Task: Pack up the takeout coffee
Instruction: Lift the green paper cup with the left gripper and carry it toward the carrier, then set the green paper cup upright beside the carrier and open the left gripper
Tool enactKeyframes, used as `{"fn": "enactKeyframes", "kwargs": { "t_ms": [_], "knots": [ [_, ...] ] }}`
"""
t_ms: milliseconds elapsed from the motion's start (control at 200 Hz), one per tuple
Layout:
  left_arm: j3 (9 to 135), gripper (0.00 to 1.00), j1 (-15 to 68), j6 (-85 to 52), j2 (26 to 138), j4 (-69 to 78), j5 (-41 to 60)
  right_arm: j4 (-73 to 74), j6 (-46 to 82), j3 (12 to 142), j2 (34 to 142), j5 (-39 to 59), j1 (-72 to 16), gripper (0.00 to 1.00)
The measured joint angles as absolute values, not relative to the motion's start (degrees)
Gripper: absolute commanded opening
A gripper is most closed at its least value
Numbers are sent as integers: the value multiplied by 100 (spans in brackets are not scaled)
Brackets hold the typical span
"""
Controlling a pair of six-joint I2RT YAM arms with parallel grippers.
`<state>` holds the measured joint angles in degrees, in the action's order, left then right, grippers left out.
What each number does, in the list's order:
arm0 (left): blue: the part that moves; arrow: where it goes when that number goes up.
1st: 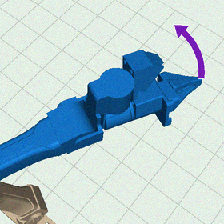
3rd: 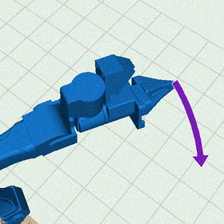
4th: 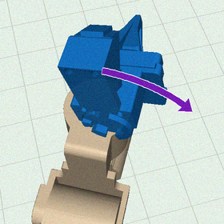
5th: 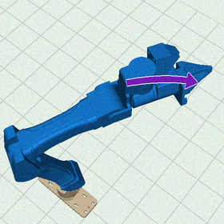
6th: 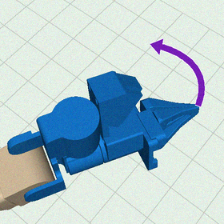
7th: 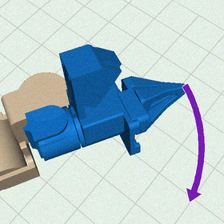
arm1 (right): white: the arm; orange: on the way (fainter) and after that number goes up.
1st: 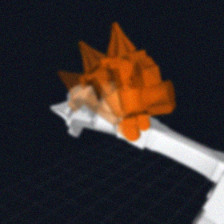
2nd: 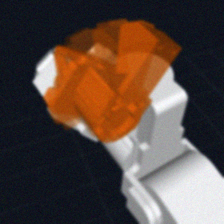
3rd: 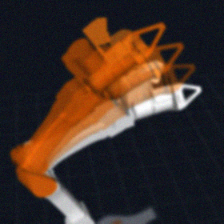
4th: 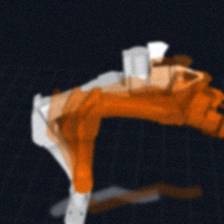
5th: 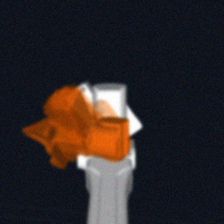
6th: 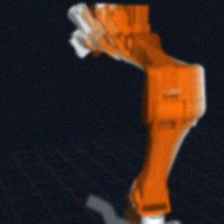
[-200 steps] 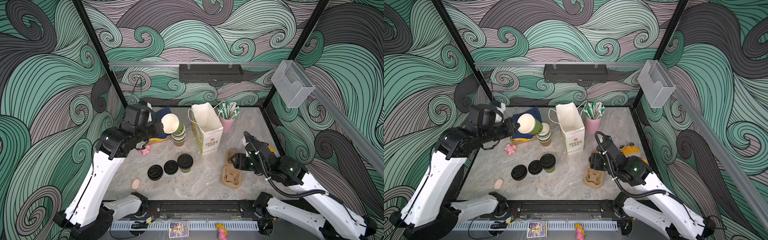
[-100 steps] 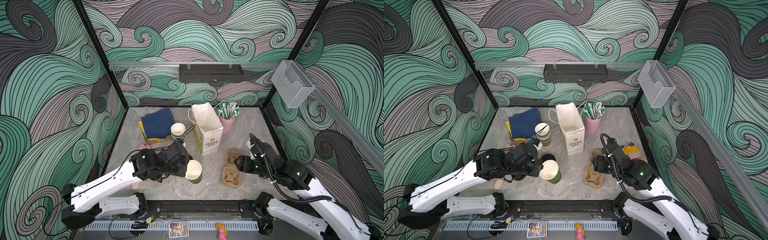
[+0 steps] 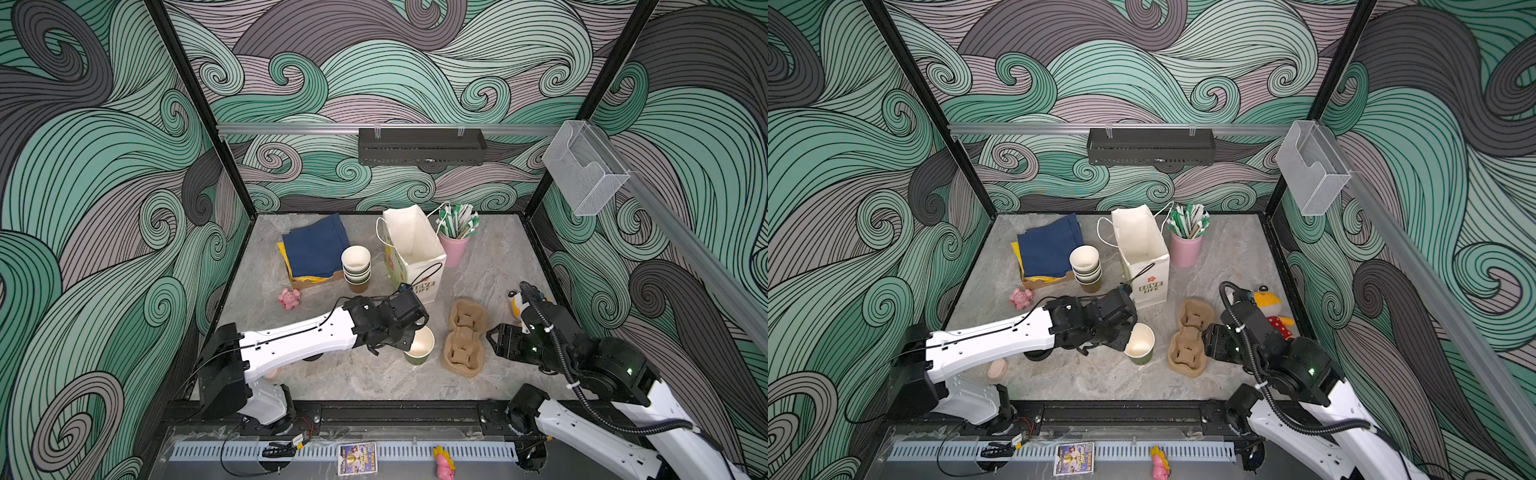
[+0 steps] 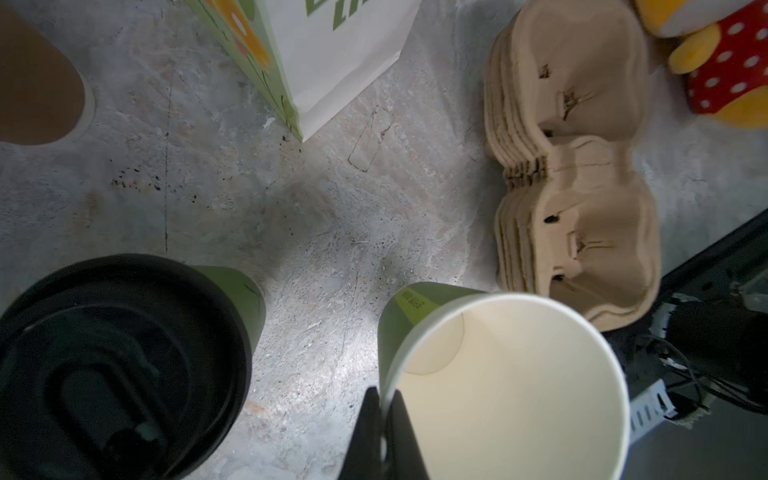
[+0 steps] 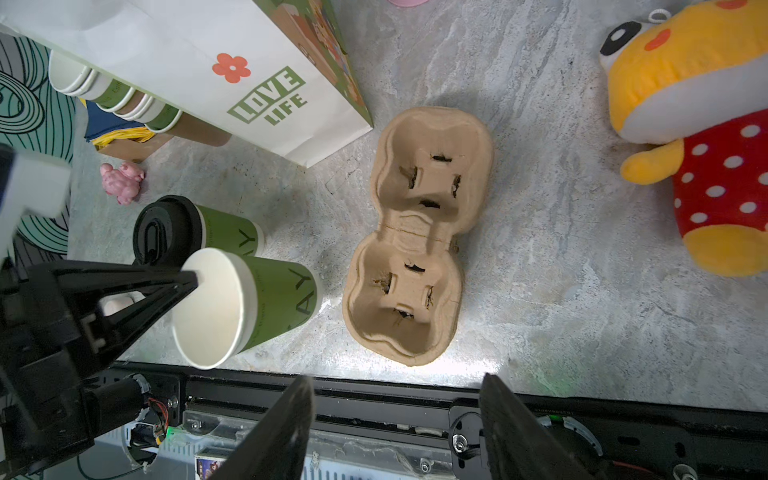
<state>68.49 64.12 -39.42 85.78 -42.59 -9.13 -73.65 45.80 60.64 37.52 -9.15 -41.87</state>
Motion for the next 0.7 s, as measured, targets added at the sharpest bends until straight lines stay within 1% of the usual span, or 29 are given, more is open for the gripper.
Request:
{"fn": "enactKeyframes", "kwargs": {
  "t_ms": [130,190,245,340,625,700],
  "knots": [
    [6840,4,6412,-3944,8792,-4230,-1081,-7461,4604,6106,3752,-913,-4187,65],
    [6842,7,6410,-3946,8847,-4217,-1118,-7481,4609,6123,3754,-913,-4187,65],
    [6840,12,6410,-3946,8914,-4211,-1135,-7487,4609,6139,3756,-913,-4187,65],
    [6840,15,6410,-3968,9024,-4195,-1157,-7496,4609,6184,3789,-908,-4187,65],
    [6842,50,6410,-4047,9011,-4150,-1245,-7553,4593,6329,3951,-895,-4187,65],
    [6842,55,6410,-4064,8840,-4156,-1245,-7564,4580,6377,4010,-893,-4187,65]
  ]
}}
